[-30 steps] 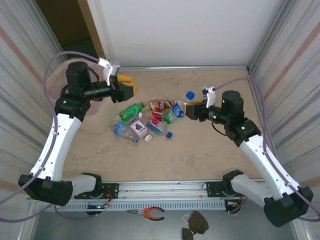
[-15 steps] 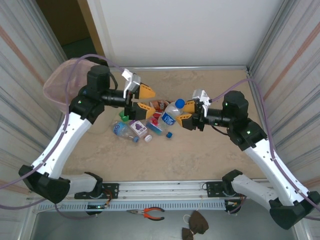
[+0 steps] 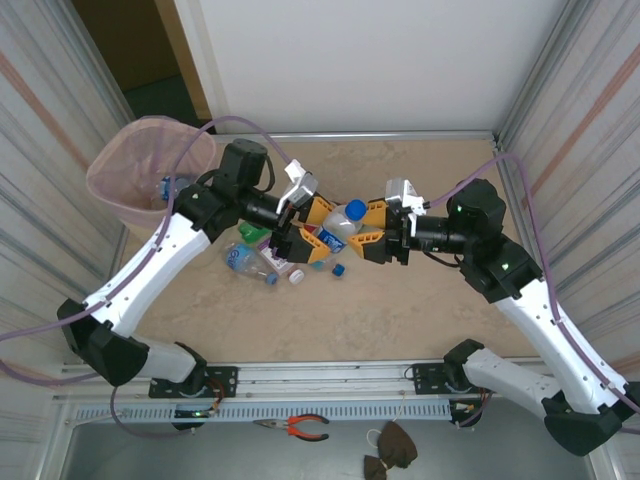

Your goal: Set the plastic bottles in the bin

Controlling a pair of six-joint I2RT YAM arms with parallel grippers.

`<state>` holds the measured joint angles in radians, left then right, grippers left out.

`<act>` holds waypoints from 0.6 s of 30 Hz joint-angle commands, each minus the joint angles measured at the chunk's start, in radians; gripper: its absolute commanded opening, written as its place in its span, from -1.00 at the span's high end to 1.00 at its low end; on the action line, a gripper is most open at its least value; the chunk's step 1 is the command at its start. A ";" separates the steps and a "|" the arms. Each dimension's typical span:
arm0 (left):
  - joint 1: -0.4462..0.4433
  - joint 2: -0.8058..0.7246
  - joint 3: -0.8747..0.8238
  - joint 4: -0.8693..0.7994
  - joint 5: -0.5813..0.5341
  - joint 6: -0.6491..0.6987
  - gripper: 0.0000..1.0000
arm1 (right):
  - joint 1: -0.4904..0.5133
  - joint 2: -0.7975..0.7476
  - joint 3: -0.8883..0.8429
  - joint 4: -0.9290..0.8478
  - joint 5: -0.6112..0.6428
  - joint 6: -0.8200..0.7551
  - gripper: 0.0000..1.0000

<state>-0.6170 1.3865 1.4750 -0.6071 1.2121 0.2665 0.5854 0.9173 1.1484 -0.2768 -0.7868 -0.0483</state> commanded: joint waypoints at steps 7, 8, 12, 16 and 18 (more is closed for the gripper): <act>-0.030 0.013 0.059 -0.068 0.053 0.074 -0.45 | 0.016 0.023 0.048 0.058 -0.022 0.097 0.11; -0.032 0.011 0.060 -0.069 0.056 0.078 -0.42 | 0.017 0.028 0.051 0.062 -0.026 0.109 0.12; -0.038 0.006 0.067 -0.071 0.069 0.089 -0.34 | 0.017 0.043 0.063 0.081 -0.033 0.153 0.14; -0.039 0.001 0.073 -0.072 0.081 0.095 -0.25 | 0.017 0.057 0.078 0.087 -0.036 0.192 0.14; -0.038 -0.001 0.075 -0.072 0.086 0.098 -0.20 | 0.017 0.066 0.089 0.082 -0.046 0.203 0.14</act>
<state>-0.6373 1.3972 1.5185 -0.6548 1.2301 0.3439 0.6022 0.9718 1.1965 -0.2424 -0.8383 0.1158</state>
